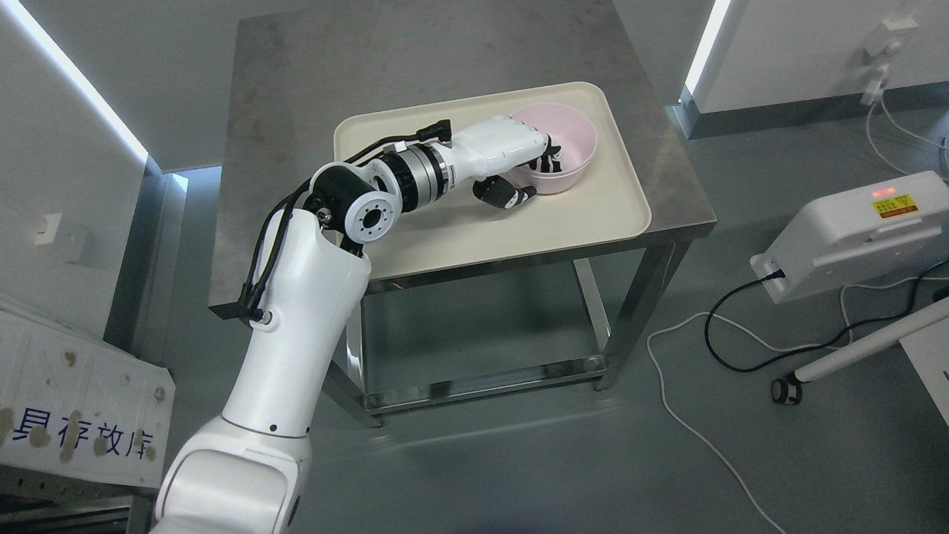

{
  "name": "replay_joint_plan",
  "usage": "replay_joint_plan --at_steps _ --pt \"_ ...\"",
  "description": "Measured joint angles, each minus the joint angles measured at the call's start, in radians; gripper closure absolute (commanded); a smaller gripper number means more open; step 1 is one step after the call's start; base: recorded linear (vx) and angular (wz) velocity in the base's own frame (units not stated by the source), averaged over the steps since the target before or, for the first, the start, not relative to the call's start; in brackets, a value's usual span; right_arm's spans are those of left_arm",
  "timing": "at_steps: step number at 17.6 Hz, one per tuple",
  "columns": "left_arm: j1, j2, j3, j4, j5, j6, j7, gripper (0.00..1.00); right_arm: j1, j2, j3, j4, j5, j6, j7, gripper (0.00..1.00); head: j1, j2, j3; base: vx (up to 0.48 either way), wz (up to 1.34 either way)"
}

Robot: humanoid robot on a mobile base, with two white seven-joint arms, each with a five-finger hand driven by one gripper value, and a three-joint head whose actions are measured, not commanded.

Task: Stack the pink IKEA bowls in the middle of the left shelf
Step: 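Grasp the rim of the stacked pink bowls with the left hand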

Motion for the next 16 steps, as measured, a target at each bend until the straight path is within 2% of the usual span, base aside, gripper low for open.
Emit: replay_joint_plan --at_steps 11,12,13,15,16 --pt "0.003 -0.001 0.186 -0.013 0.136 -0.154 0.007 0.83 0.000 0.000 0.000 0.000 0.000 0.000 0.005 0.00 0.0000 0.000 0.000 0.000 0.00" --pt "0.008 -0.001 0.201 -0.018 0.149 -0.160 0.005 0.78 0.000 0.000 0.000 0.000 0.000 0.000 0.005 0.00 0.0000 0.000 0.000 0.000 0.00" --pt "0.014 -0.001 0.214 -0.023 0.159 -0.167 0.003 0.69 0.000 0.000 0.000 0.000 0.000 0.000 0.005 0.00 0.0000 0.000 0.000 0.000 0.00" --pt "0.034 -0.001 0.233 -0.030 0.171 -0.173 0.002 0.42 0.000 0.000 0.000 0.000 0.000 0.000 0.005 0.00 0.0000 0.000 0.000 0.000 0.00" --pt "0.047 -0.001 0.237 -0.034 0.176 -0.174 0.001 0.37 0.000 0.000 0.000 0.000 0.000 0.000 0.005 0.00 0.0000 0.000 0.000 0.000 0.00"
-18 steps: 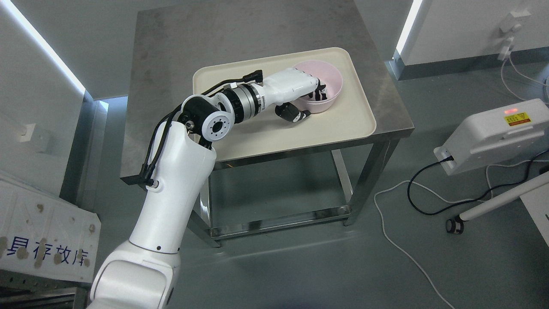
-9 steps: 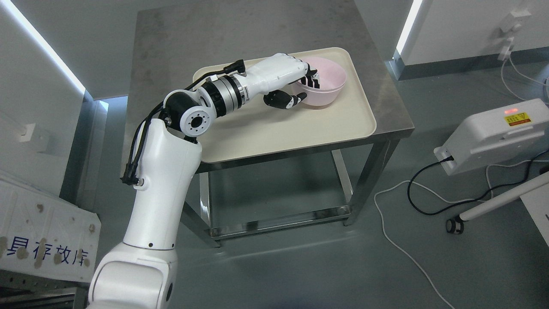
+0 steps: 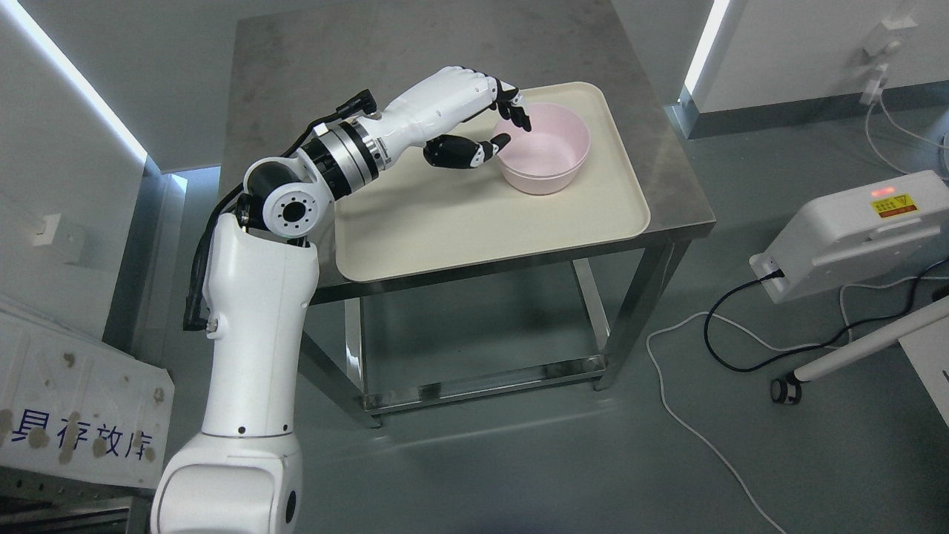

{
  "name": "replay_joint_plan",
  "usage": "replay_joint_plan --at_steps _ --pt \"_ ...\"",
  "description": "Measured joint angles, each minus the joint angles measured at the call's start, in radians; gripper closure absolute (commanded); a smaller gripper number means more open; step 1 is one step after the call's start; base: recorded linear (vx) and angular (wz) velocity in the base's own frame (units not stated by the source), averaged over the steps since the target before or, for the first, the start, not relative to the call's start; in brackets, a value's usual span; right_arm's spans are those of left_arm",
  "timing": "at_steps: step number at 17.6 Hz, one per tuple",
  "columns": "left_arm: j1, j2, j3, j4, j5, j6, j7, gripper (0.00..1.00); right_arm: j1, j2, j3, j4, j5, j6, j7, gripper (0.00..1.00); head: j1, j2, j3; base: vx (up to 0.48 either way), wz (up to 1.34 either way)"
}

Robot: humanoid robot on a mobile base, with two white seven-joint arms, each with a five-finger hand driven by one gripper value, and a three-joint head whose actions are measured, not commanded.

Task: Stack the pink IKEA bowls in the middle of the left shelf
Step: 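Grasp the rim of the stacked pink bowls with the left hand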

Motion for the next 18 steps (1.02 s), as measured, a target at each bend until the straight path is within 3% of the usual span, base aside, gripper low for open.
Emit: replay_joint_plan --at_steps 7,16,18 --pt "0.089 0.000 -0.018 -0.019 -0.036 0.026 0.014 0.38 0.000 0.000 0.000 0.000 0.000 0.000 0.005 0.00 0.0000 0.000 0.000 0.000 0.00" --pt "0.089 0.000 -0.159 -0.019 -0.150 0.126 0.167 0.56 0.000 0.000 0.000 0.000 0.000 0.000 0.002 0.00 0.0000 0.000 0.000 0.000 0.00" --pt "0.086 0.000 -0.183 -0.017 -0.169 0.126 0.171 0.67 0.000 0.000 0.000 0.000 0.000 0.000 0.001 0.00 0.0000 0.000 0.000 0.000 0.00"
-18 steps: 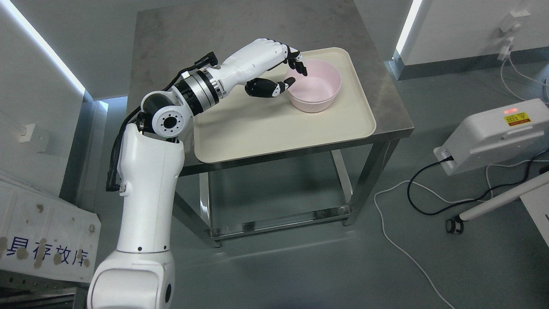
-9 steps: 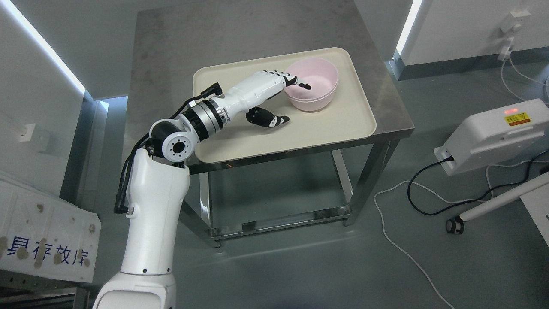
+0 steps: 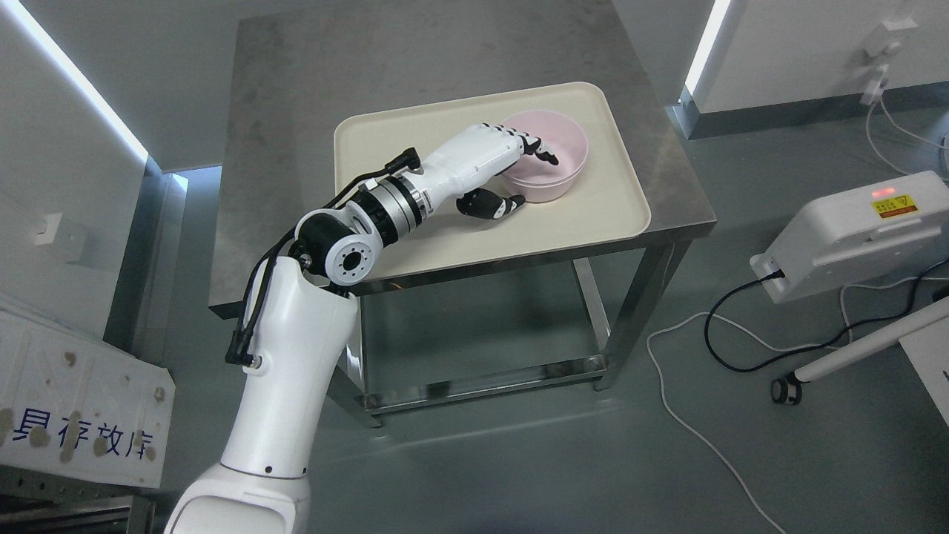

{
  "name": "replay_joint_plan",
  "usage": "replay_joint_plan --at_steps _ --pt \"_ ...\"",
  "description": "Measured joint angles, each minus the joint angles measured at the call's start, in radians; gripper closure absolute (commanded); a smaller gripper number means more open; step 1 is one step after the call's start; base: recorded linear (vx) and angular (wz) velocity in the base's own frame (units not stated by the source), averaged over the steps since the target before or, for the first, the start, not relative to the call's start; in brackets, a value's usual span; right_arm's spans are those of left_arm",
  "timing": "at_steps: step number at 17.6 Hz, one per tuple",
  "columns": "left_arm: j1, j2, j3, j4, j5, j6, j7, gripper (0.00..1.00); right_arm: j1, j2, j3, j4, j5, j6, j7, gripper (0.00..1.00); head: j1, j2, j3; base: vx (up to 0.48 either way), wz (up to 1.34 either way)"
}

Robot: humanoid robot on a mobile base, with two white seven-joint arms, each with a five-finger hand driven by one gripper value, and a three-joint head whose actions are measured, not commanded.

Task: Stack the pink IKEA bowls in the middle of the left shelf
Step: 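Grasp the rim of the stacked pink bowls with the left hand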

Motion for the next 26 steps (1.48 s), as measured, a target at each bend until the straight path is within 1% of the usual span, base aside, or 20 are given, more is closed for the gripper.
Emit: replay_joint_plan --at_steps 1,3,5,6,10,13,18,20,26 --pt "-0.002 0.000 -0.011 0.001 -0.013 0.000 0.002 0.74 0.000 0.000 0.000 0.000 0.000 0.000 -0.002 0.00 0.0000 0.000 0.000 0.000 0.00" --pt "-0.002 0.000 -0.025 0.003 -0.027 0.003 0.002 0.83 0.000 0.000 0.000 0.000 0.000 0.000 -0.002 0.00 0.0000 0.000 0.000 0.000 0.00" --pt "-0.003 0.000 -0.031 0.005 -0.036 -0.008 0.004 0.97 0.000 0.000 0.000 0.000 0.000 0.000 -0.002 0.00 0.0000 0.000 0.000 0.000 0.00" --pt "-0.003 0.000 -0.032 0.006 -0.040 -0.020 0.004 1.00 0.000 0.000 0.000 0.000 0.000 0.000 -0.003 0.00 0.0000 0.000 0.000 0.000 0.00" --pt "-0.012 0.000 -0.012 0.012 -0.042 -0.070 -0.004 1.00 0.000 0.000 0.000 0.000 0.000 0.000 -0.007 0.00 0.0000 0.000 0.000 0.000 0.00" --pt "-0.029 0.000 0.024 0.014 -0.011 -0.113 -0.012 1.00 0.000 0.000 0.000 0.000 0.000 0.000 -0.006 0.00 0.0000 0.000 0.000 0.000 0.00" --pt "-0.032 0.000 0.111 0.008 0.052 -0.234 -0.058 0.99 0.000 0.000 0.000 0.000 0.000 0.000 -0.001 0.00 0.0000 0.000 0.000 0.000 0.00" --pt "-0.032 0.000 0.146 0.000 0.087 -0.264 -0.089 0.99 0.000 0.000 0.000 0.000 0.000 0.000 -0.001 0.00 0.0000 0.000 0.000 0.000 0.00" --pt "-0.016 0.000 0.227 -0.058 0.183 -0.285 -0.136 0.98 0.000 0.000 0.000 0.000 0.000 0.000 -0.001 0.00 0.0000 0.000 0.000 0.000 0.00"
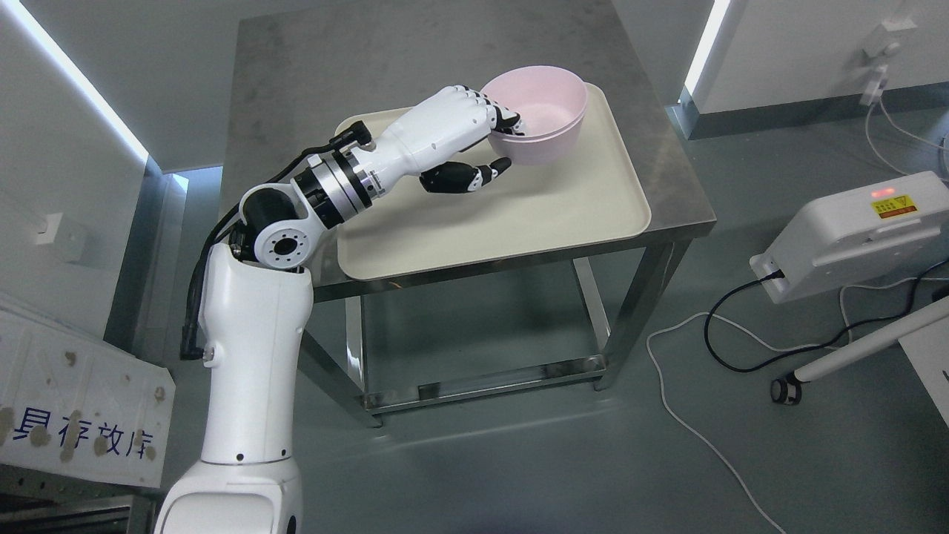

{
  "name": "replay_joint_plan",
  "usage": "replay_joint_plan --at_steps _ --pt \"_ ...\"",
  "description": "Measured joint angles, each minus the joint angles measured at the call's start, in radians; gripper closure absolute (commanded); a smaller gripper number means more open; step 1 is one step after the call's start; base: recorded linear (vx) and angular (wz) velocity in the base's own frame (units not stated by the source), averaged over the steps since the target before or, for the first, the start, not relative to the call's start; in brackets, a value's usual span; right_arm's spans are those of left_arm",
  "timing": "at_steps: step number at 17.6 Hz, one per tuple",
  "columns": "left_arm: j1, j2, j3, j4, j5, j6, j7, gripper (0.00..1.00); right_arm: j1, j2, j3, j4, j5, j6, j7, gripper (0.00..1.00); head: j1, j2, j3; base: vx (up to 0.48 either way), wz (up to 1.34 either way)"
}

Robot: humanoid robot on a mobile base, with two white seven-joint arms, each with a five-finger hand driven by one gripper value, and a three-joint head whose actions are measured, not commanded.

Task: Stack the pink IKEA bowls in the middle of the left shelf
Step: 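Grasp the rim of the stacked pink bowls with the left hand, then lift the stacked bowls off the tray with the left hand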

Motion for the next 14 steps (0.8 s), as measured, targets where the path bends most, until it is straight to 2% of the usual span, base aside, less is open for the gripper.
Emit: replay_joint_plan --at_steps 6,14 --pt "0.075 0.000 0.059 -0.084 0.065 -0.020 -0.014 0.98 0.000 0.000 0.000 0.000 0.000 0.000 0.000 0.00 0.0000 0.000 0.000 -0.040 0.00" --pt "0.146 0.000 0.142 -0.160 0.097 -0.043 -0.018 0.98 0.000 0.000 0.000 0.000 0.000 0.000 0.003 0.00 0.0000 0.000 0.000 -0.147 0.02"
